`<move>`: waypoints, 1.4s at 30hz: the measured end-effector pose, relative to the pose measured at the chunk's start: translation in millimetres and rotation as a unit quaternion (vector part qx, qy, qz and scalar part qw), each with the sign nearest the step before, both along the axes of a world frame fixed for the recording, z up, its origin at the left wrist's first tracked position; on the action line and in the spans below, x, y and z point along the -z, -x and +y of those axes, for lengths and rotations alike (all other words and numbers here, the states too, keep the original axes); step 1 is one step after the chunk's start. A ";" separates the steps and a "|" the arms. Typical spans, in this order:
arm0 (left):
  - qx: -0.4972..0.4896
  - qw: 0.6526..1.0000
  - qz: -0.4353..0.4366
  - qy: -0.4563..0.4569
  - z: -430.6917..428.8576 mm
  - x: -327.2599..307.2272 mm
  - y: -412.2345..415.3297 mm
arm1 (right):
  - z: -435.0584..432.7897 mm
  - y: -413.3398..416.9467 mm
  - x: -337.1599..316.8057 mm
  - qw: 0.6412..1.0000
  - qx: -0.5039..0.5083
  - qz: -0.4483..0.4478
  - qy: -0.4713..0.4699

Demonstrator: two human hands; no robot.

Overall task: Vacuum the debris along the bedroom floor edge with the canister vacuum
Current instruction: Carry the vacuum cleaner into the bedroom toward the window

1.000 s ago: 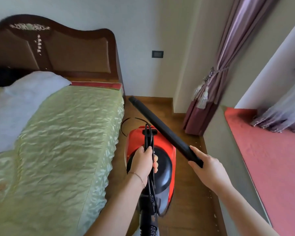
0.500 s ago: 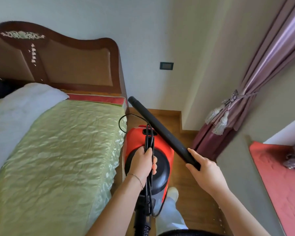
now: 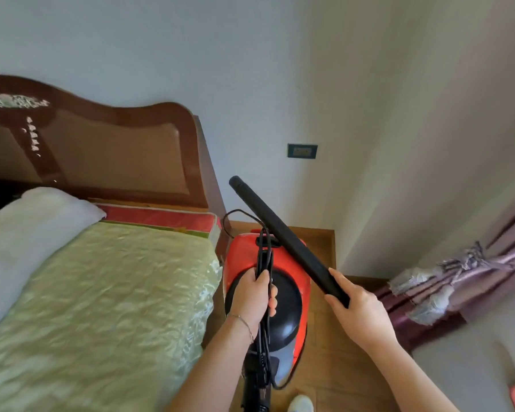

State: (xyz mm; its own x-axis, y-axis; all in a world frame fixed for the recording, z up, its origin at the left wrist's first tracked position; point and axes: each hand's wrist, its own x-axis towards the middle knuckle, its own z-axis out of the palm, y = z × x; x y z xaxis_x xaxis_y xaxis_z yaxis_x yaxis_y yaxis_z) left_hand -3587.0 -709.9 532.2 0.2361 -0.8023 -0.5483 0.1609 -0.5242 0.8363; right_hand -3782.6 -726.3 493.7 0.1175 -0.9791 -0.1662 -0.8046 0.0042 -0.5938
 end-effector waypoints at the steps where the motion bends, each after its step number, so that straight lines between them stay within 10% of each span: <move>1: -0.002 1.000 0.006 0.000 -16.2 0.6 -1.7 | -16.0 -1.1 -1.0 1.000 -0.002 -0.001 0.001; 18: 0.079 0.995 0.030 -0.059 -269.6 137.5 -42.2 | -240.3 -43.3 106.3 0.998 0.035 0.034 -0.025; 42: 0.090 0.993 -0.024 -0.079 -362.0 570.2 -17.8 | -282.4 26.1 618.4 0.986 0.141 0.064 -0.060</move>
